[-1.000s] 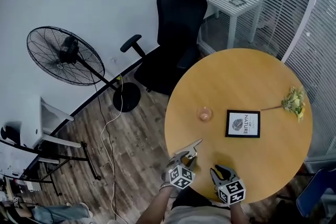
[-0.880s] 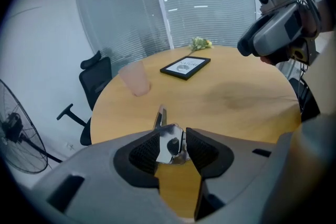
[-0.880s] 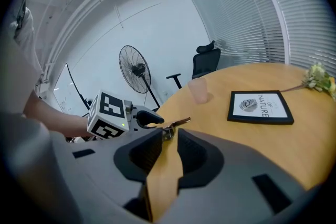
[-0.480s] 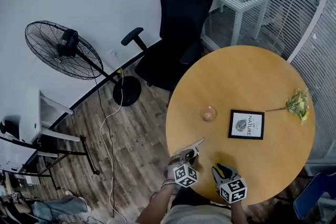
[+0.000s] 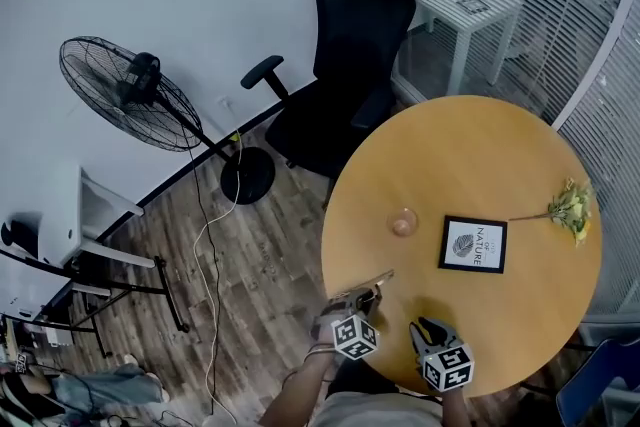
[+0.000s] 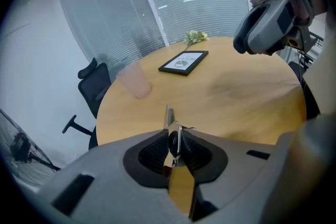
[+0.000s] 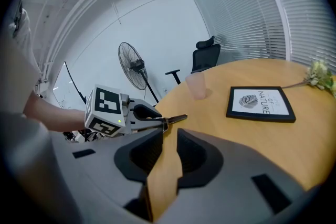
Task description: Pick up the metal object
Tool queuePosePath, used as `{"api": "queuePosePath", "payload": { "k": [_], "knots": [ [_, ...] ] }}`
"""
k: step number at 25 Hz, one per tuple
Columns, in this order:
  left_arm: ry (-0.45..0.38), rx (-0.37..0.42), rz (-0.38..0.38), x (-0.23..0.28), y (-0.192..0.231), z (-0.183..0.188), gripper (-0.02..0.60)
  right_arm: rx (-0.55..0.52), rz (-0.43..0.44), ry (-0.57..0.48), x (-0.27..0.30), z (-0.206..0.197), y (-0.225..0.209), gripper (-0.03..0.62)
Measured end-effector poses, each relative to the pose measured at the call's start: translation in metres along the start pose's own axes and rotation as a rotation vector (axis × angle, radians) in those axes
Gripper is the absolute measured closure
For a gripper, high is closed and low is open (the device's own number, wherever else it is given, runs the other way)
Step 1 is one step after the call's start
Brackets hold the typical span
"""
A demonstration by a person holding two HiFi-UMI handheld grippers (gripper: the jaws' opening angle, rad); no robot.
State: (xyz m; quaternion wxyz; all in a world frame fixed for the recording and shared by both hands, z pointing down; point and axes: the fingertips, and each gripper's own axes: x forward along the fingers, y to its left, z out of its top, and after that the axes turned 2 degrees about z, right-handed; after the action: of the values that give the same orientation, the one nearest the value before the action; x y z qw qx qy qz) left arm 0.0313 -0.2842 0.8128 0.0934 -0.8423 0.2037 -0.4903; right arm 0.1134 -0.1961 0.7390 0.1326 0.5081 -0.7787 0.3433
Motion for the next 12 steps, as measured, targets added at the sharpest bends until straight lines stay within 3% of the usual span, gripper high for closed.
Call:
{"api": "queuePosePath", "payload": {
  "k": [3, 12],
  "knots": [
    [-0.013, 0.006, 0.012, -0.006, 0.011, 0.004, 0.568, -0.001, 0.001, -0.015, 0.003, 0.007, 0.002, 0.517],
    [-0.019, -0.014, -0.001, -0.015, 0.011, 0.005, 0.571, -0.013, -0.005, -0.026, -0.003, 0.009, 0.012, 0.522]
  ]
}}
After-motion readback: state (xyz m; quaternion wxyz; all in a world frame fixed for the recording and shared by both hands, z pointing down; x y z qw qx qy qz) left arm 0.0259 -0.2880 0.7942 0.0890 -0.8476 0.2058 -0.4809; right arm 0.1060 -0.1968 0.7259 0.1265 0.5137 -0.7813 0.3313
